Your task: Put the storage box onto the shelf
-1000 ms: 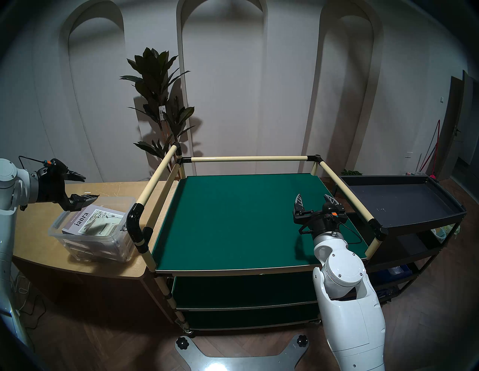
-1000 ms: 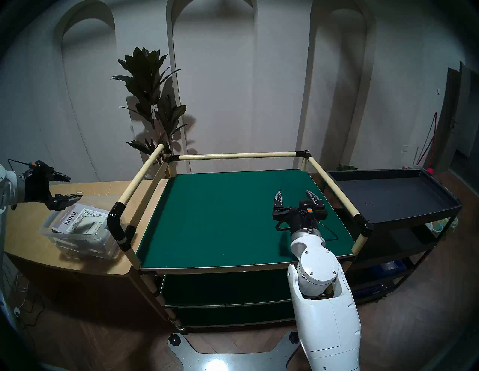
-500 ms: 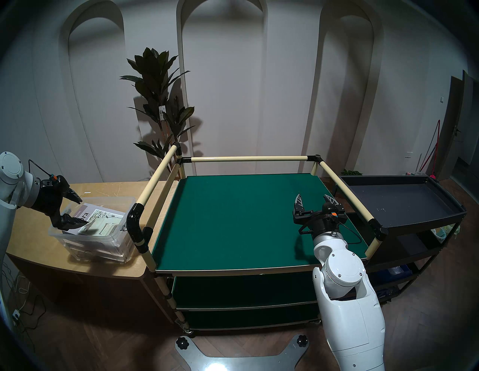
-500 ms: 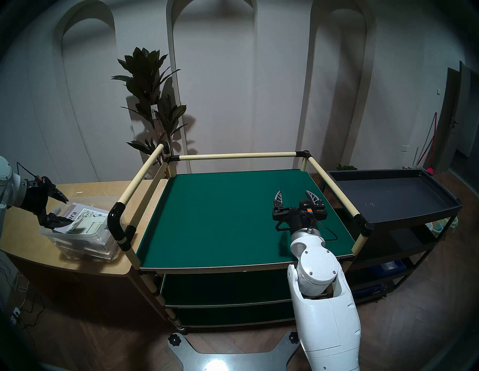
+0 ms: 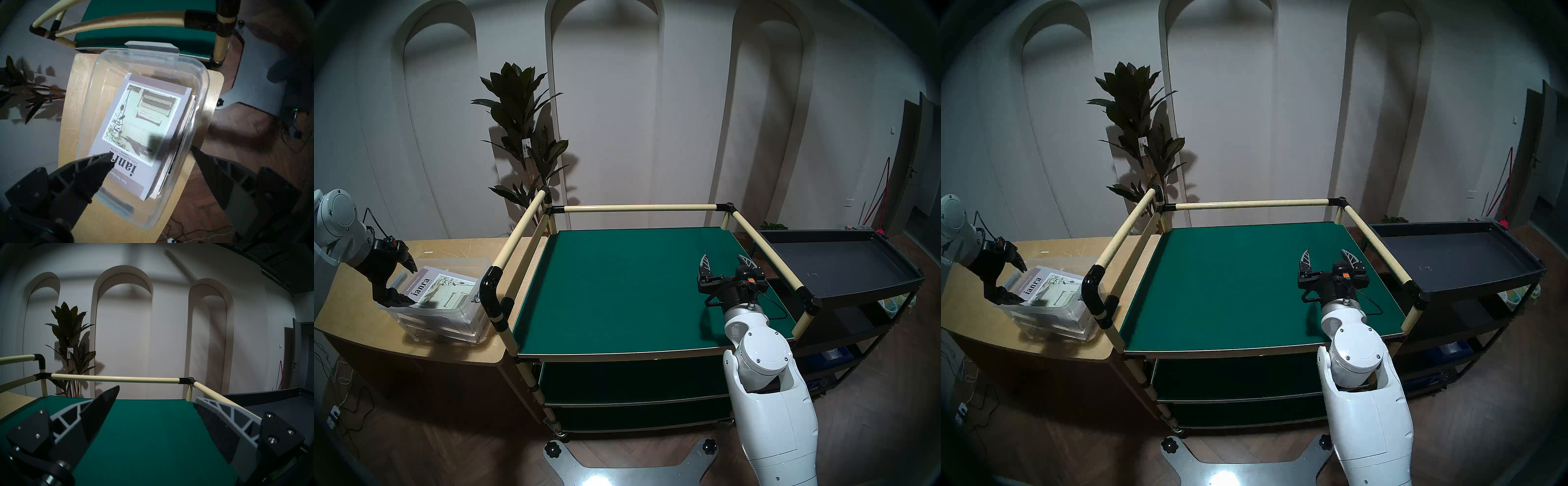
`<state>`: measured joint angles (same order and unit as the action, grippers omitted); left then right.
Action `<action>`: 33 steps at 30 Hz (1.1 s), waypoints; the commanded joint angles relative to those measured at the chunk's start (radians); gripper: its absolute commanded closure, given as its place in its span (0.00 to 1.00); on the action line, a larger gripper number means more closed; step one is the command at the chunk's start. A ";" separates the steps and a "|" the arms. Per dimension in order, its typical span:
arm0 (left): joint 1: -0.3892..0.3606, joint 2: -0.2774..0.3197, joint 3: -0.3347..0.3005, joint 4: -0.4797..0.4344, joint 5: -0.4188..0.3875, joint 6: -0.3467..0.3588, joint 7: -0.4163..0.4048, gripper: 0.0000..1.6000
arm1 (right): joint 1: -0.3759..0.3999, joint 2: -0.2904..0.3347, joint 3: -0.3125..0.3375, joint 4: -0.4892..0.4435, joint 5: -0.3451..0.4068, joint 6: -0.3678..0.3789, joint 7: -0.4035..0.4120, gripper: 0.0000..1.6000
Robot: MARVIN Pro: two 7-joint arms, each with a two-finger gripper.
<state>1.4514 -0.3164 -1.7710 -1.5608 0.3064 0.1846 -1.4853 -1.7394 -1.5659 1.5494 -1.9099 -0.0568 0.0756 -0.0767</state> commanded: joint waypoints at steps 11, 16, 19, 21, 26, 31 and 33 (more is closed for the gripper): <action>-0.119 0.119 0.143 0.019 -0.122 -0.110 0.002 0.00 | 0.009 0.002 0.002 -0.022 -0.001 -0.006 -0.001 0.00; -0.129 0.126 0.196 0.039 -0.148 -0.132 0.002 0.00 | 0.009 0.002 0.002 -0.023 -0.001 -0.006 -0.001 0.00; -0.142 0.128 0.223 0.051 -0.159 -0.145 0.002 0.00 | 0.009 0.002 0.002 -0.023 -0.001 -0.006 -0.001 0.00; -0.153 0.129 0.238 0.057 -0.167 -0.153 0.002 0.00 | 0.009 0.002 0.002 -0.023 -0.001 -0.006 -0.001 0.00; -0.172 0.131 0.275 0.076 -0.177 -0.173 0.002 0.00 | 0.009 0.002 0.002 -0.023 -0.001 -0.006 -0.001 0.00; -0.193 0.115 0.319 0.089 -0.184 -0.190 0.002 0.00 | 0.009 0.002 0.002 -0.023 -0.001 -0.006 -0.001 0.00; -0.202 0.109 0.336 0.097 -0.183 -0.197 0.002 0.00 | 0.009 0.002 0.002 -0.023 -0.001 -0.006 -0.001 0.00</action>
<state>1.3074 -0.2041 -1.4622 -1.4761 0.1271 0.0083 -1.4850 -1.7387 -1.5659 1.5494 -1.9103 -0.0568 0.0756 -0.0768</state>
